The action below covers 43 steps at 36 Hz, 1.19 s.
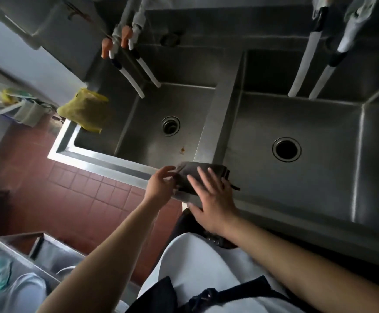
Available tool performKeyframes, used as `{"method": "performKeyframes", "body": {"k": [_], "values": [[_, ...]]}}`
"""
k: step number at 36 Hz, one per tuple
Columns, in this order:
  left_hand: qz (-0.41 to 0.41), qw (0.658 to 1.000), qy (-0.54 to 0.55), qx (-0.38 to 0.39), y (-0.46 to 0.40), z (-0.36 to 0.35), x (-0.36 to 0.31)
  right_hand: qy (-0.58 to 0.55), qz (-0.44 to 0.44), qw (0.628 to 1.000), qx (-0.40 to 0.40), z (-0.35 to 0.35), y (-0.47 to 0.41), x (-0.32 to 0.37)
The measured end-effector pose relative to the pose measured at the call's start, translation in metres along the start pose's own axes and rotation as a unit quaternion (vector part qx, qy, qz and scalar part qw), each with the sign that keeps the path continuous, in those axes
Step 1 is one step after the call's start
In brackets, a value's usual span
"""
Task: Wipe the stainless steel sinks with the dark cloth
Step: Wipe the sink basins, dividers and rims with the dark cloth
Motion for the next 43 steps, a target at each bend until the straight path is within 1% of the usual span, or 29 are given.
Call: {"method": "performKeyframes", "body": {"k": [1,3,5,8,11,13,15,17,20,23,24,25,26,29,31,34,39,41,43], "values": [[-0.004,1.0,0.008,-0.006,-0.007,0.007,0.001,0.029,0.003,0.999,0.032,-0.013,-0.005,0.004],[-0.013,0.999,0.032,-0.016,-0.02,0.021,-0.001,0.072,-0.022,0.994,0.083,-0.034,-0.017,-0.003],[-0.036,0.998,0.037,-0.026,-0.033,0.031,-0.009,0.106,-0.056,0.988,0.102,-0.052,-0.027,-0.02],[-0.066,0.996,-0.056,-0.019,-0.057,0.039,-0.016,0.14,-0.092,0.984,0.053,-0.057,-0.046,-0.034],[-0.106,0.982,-0.15,0.034,-0.083,0.031,-0.018,0.118,-0.151,0.981,0.013,-0.048,-0.074,-0.043],[-0.146,0.97,-0.186,0.061,-0.099,0.023,-0.019,0.132,-0.179,0.975,-0.008,-0.034,-0.101,-0.052],[-0.158,0.957,-0.222,0.103,-0.111,0.014,-0.013,0.148,-0.204,0.968,-0.017,-0.014,-0.136,-0.07],[-0.153,0.929,-0.292,0.167,-0.12,0.001,-0.002,0.153,-0.227,0.962,-0.017,0.01,-0.175,-0.092],[-0.17,0.852,-0.419,0.264,-0.125,-0.012,0.009,0.168,-0.238,0.956,-0.021,0.049,-0.234,-0.121],[-0.195,0.776,-0.485,0.353,-0.121,-0.023,0.017,0.18,-0.246,0.952,-0.021,0.082,-0.281,-0.143],[-0.205,0.761,-0.494,0.367,-0.12,-0.025,0.019,0.179,-0.249,0.952,-0.019,0.09,-0.294,-0.15],[-0.212,0.755,-0.495,0.374,-0.119,-0.027,0.019,0.176,-0.251,0.952,-0.019,0.099,-0.306,-0.155],[-0.216,0.756,-0.491,0.376,-0.12,-0.028,0.021,0.173,-0.252,0.952,-0.024,0.106,-0.316,-0.16],[-0.208,0.795,-0.457,0.341,-0.126,-0.026,0.02,0.178,-0.246,0.951,-0.063,0.126,-0.344,-0.173],[-0.214,0.811,-0.447,0.312,-0.127,-0.024,0.019,0.159,-0.253,0.95,-0.093,0.139,-0.36,-0.179],[-0.213,0.824,-0.442,0.283,-0.129,-0.023,0.02,0.114,-0.277,0.948,-0.11,0.153,-0.376,-0.189],[-0.219,0.834,-0.441,0.249,-0.132,-0.018,0.013,0.16,-0.268,0.939,-0.145,0.144,-0.372,-0.183],[-0.227,0.837,-0.436,0.239,-0.131,-0.017,0.007,0.184,-0.264,0.935,-0.146,0.137,-0.365,-0.177],[-0.232,0.839,-0.435,0.231,-0.132,-0.017,0.002,0.186,-0.259,0.938,-0.134,0.128,-0.352,-0.168]]}}
Point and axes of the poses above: each hand's wrist, its own y-axis away from the middle knuckle, its own z-axis out of the back of the hand, x = y × z, the point moved 10 cm from there along -y, towards the middle knuckle, and after that the axes turned 2 degrees about -x, right-handed, at the moved point
